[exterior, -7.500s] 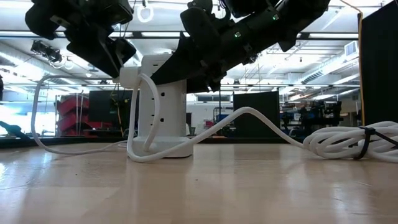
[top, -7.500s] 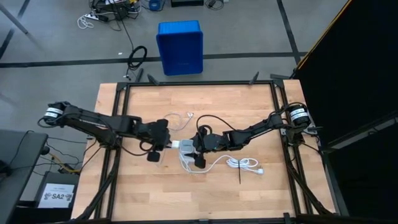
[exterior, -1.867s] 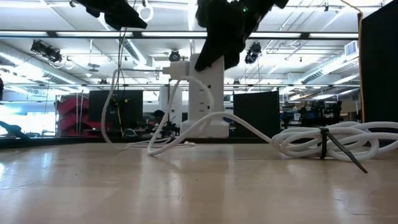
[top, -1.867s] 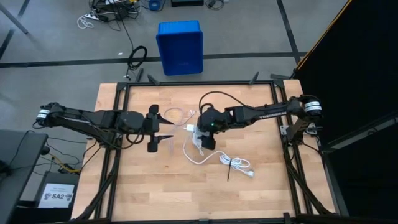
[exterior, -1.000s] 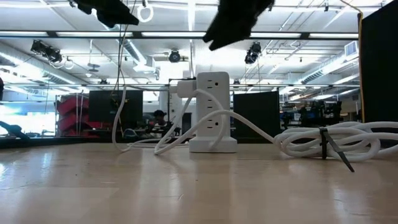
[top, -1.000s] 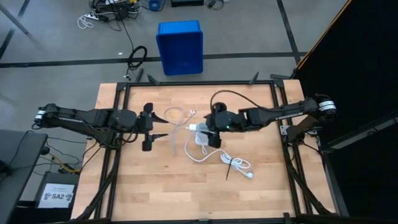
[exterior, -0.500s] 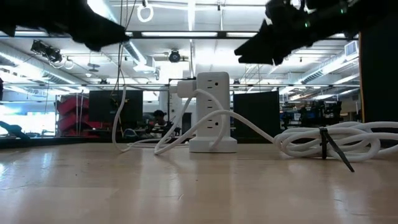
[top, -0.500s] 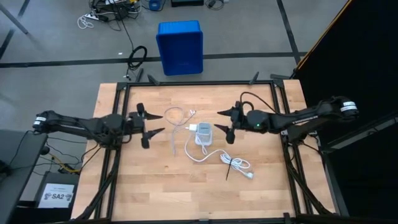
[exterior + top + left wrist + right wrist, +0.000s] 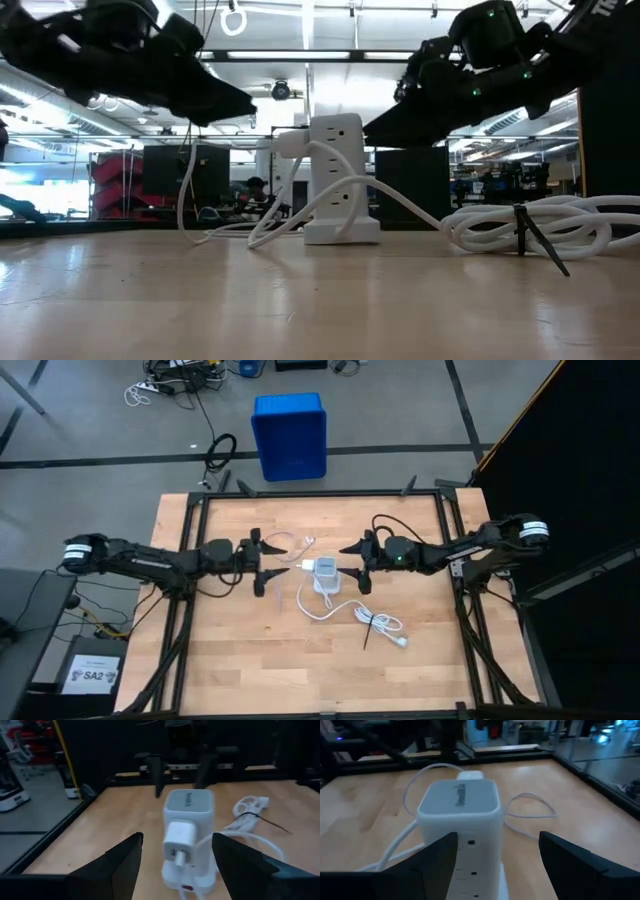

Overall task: Insert USB
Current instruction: Remove the white charger adapter from the white outlet extension

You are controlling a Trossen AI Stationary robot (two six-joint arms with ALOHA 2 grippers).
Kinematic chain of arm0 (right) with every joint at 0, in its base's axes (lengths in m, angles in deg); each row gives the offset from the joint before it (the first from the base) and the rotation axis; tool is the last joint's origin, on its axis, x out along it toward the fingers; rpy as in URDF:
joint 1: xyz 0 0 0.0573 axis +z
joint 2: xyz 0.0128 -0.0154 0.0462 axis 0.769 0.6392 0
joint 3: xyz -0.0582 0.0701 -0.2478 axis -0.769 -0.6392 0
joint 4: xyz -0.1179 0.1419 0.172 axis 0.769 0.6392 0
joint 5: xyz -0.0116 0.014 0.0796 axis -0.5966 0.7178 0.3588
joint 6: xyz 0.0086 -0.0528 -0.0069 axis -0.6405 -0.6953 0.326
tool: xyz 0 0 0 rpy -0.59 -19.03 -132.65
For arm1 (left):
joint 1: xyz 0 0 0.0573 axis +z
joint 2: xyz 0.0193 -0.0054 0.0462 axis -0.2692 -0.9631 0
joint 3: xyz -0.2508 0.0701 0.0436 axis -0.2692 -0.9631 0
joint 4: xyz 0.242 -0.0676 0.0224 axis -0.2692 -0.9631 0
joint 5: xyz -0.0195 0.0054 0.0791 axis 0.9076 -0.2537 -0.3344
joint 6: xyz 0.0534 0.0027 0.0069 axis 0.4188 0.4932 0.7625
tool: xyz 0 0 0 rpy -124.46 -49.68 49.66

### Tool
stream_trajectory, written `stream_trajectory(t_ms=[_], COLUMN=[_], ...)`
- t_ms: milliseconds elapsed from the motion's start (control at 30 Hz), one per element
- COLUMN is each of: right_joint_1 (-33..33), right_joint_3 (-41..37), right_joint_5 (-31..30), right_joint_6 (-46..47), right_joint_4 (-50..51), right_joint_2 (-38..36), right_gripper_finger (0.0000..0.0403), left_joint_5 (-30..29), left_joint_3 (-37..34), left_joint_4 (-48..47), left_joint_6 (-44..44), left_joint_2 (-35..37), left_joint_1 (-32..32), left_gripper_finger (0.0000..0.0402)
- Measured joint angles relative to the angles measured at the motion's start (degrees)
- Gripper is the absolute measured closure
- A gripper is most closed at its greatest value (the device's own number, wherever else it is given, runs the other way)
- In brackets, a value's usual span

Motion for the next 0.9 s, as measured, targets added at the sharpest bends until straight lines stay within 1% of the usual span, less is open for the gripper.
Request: stream_trajectory(t_ms=[133,300,400,567,633,767,900], right_joint_1=[-0.15,-0.24,-0.24,-0.22,-0.22,-0.22,-0.22], right_joint_3=[0.22,0.22,0.22,0.22,0.22,0.22,0.22], right_joint_5=[-0.01,-0.09,-0.09,-0.09,-0.05,1.17,3.51], right_joint_6=[0.02,0.09,0.17,0.87,0.87,0.90,2.39], right_joint_4=[0.20,0.27,0.81,2.19,2.24,2.56,3.62], right_joint_2=[0.52,0.52,0.52,0.49,0.47,0.47,0.47], right_gripper_finger=[0.0147,0.0134,0.0131,0.0131,0.0129,0.0125,0.0118], left_joint_5=[3.30,8.50,10.86,11.00,10.99,10.97,10.97], left_joint_3=[3.13,8.47,11.43,16.63,18.06,19.46,19.92], left_joint_4=[0.36,0.25,-3.57,-14.14,-16.83,-19.07,-19.74], left_joint_6=[-0.43,-0.75,0.64,3.32,3.73,3.92,4.44], left_joint_2=[-5.29,-11.86,-14.10,-14.47,-14.47,-15.06,-17.19], left_joint_1=[2.61,3.69,3.69,3.69,3.69,3.69,3.69], left_gripper_finger=[0.0175,0.0171,0.0166,0.0146,0.0135,0.0118,0.0113])
